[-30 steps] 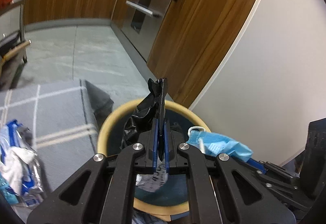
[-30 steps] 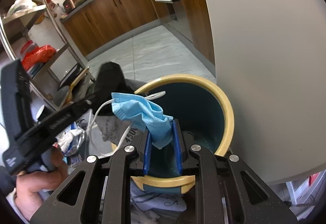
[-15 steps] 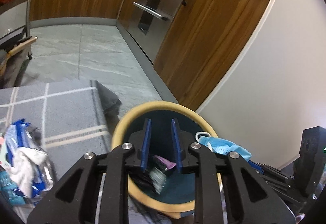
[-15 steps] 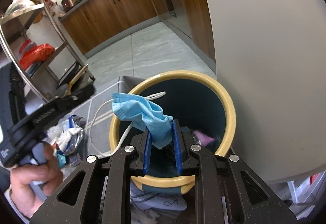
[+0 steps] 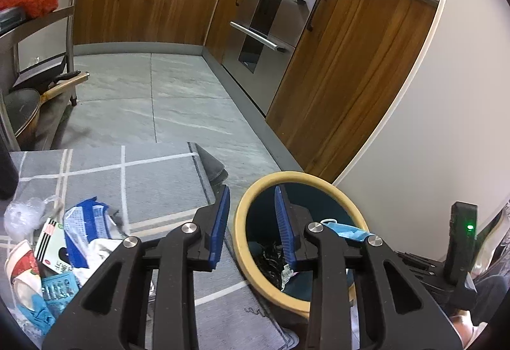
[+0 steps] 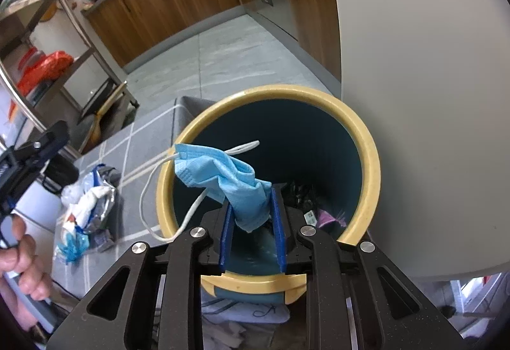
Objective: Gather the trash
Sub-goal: 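Open the right gripper over the bin to drop the blue mask, then move both tools back over the remaining trash on the cloth, then lower the left gripper onto the crumpled white foil wrapper and close it, then grasp the white tissue with the right gripper while the left holds the foil wrapper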
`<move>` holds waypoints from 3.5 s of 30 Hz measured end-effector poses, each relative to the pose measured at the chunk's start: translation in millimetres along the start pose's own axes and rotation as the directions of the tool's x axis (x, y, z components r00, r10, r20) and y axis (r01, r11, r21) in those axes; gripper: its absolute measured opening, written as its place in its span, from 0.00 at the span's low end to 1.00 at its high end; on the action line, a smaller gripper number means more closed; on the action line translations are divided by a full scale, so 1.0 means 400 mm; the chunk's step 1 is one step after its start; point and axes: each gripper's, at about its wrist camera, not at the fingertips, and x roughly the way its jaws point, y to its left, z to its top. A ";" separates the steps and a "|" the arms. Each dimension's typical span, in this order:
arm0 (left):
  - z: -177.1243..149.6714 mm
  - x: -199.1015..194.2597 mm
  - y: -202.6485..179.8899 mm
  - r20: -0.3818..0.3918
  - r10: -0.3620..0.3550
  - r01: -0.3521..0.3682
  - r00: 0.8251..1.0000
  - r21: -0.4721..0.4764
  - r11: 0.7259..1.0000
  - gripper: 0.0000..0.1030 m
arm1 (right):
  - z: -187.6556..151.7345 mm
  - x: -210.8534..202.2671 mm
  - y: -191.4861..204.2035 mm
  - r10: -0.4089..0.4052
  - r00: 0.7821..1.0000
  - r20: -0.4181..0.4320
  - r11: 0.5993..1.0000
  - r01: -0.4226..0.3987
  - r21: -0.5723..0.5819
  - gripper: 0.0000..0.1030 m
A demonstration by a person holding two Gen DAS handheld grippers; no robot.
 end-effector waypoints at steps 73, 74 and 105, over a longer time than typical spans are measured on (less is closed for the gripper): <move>-0.304 -0.260 0.540 -0.310 0.313 -0.374 0.898 -0.159 0.914 0.39 | -0.075 0.066 0.550 0.228 0.963 -0.144 0.907 -0.264 -0.329 0.80; -0.301 -0.269 0.535 -0.306 0.313 -0.372 0.899 -0.156 0.915 0.39 | -0.078 0.070 0.557 0.229 0.962 -0.147 0.904 -0.266 -0.335 0.80; -0.176 -0.323 0.495 -0.143 0.275 -0.301 0.951 -0.227 0.926 0.38 | -0.110 0.222 0.695 0.211 0.951 -0.224 0.876 -0.286 -0.389 0.10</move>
